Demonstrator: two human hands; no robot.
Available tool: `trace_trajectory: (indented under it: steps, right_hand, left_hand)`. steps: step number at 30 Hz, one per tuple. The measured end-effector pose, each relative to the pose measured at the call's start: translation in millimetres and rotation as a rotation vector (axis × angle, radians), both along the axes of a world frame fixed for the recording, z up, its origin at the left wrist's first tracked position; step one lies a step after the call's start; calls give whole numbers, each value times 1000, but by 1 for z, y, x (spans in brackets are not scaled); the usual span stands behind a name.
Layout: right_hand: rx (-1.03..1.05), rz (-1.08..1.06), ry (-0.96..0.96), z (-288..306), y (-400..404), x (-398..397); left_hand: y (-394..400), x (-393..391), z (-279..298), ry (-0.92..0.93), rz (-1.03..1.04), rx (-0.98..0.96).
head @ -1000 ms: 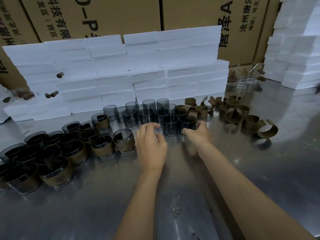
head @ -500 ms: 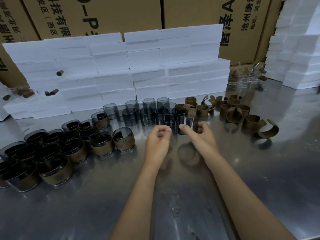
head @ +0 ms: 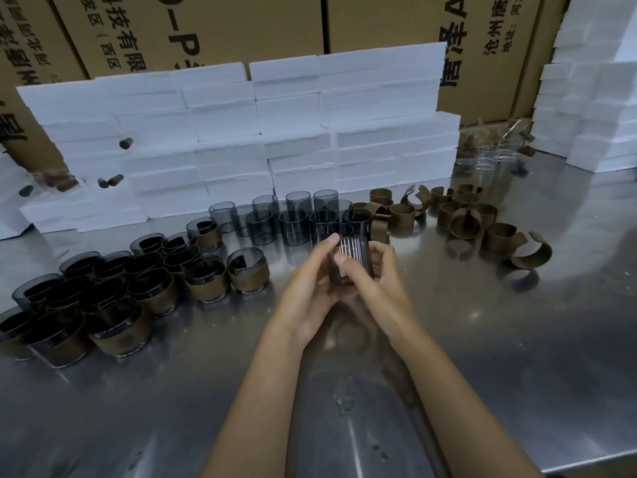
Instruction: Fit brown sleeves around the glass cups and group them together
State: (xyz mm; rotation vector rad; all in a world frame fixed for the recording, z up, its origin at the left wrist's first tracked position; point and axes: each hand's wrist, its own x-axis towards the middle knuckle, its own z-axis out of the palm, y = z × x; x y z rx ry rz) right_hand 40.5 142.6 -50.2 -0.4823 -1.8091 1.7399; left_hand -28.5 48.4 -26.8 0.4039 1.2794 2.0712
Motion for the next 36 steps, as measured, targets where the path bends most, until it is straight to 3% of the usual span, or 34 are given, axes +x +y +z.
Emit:
trace_trajectory:
  steps: [3, 9, 16, 22, 25, 28, 36]
  right_hand:
    - [-123, 36, 18, 5, 5, 4]
    - [-60, 130, -32, 6, 6, 5]
    - [44, -26, -72, -3, 5, -3]
    - [-13, -49, -33, -11, 9, -8]
    - [-66, -110, -20, -13, 10, -10]
    - [9, -191, -17, -12, 13, -8]
    - [-44, -51, -63, -2, 7, -2]
  left_hand:
    - [1, 5, 5, -34, -62, 20]
    - [8, 2, 1, 26, -2, -52]
    - [11, 0, -5, 265, 83, -296]
    - [9, -2, -6, 267, 239, -168]
    - [9, -2, -8, 302, 292, -204]
    - [8, -3, -7, 265, 317, -231]
    - [7, 5, -1, 270, 94, -277]
